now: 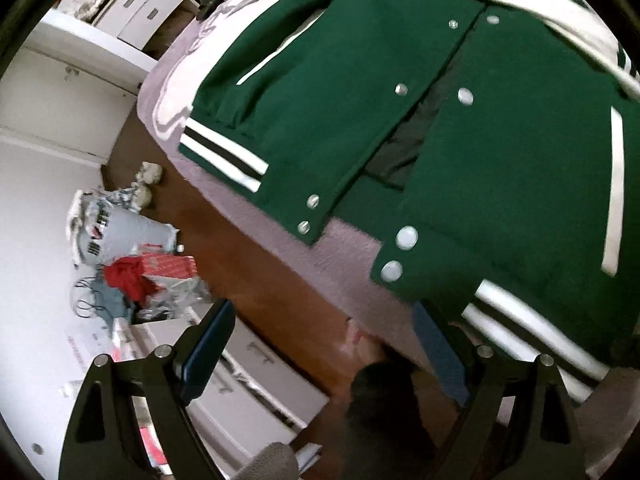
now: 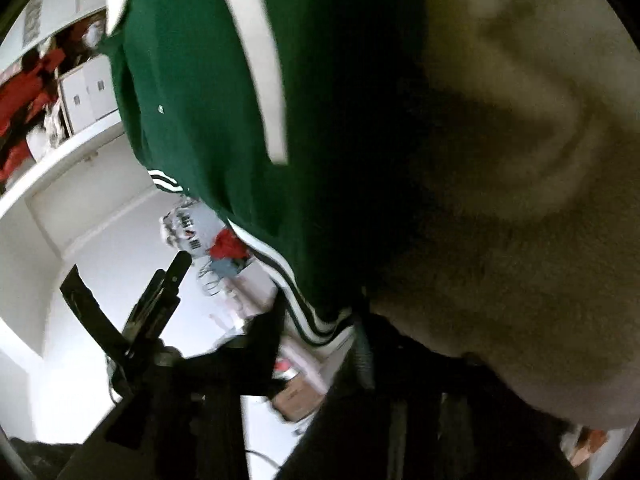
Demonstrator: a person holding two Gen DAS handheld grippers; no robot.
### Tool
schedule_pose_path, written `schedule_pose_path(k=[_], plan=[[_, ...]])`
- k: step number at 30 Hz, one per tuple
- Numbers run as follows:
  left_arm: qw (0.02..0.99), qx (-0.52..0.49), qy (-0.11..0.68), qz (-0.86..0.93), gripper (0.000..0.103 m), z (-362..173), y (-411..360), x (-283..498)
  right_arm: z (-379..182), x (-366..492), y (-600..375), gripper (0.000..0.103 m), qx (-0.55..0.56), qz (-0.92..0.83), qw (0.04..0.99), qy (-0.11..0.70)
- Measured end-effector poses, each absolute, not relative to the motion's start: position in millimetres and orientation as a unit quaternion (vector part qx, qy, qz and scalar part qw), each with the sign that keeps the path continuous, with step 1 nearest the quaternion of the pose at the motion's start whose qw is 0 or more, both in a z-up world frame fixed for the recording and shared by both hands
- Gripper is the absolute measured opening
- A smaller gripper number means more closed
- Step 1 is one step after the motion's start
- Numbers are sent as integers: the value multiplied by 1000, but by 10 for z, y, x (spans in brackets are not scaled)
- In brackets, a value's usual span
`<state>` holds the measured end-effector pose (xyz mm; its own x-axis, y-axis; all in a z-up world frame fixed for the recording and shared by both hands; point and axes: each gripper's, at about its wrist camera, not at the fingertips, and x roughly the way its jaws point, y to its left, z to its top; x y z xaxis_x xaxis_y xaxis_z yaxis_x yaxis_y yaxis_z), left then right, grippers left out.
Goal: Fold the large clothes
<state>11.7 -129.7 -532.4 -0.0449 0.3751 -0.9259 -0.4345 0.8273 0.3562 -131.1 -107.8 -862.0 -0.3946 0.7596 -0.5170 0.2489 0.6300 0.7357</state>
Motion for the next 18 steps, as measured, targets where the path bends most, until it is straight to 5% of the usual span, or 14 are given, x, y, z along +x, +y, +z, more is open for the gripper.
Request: schedule_pose_path(k=[8, 10, 11, 12, 18], plan=[[699, -248, 644, 184, 89, -5959, -952, 417, -8523, -1211, -1406, 43, 324, 253, 477, 777], [705, -248, 639, 182, 71, -6057, -950, 474, -8496, -1160, -1562, 43, 325, 239, 489, 773], [717, -239, 626, 190, 44, -6000, -950, 471, -8481, -1110, -1641, 43, 327, 232, 495, 771], [724, -230, 622, 190, 29, -5943, -951, 469, -8476, -1058, -1721, 43, 330, 225, 500, 768], [749, -258, 582, 181, 21, -5624, -691, 367, -8288, -844, -1889, 43, 324, 214, 524, 758]])
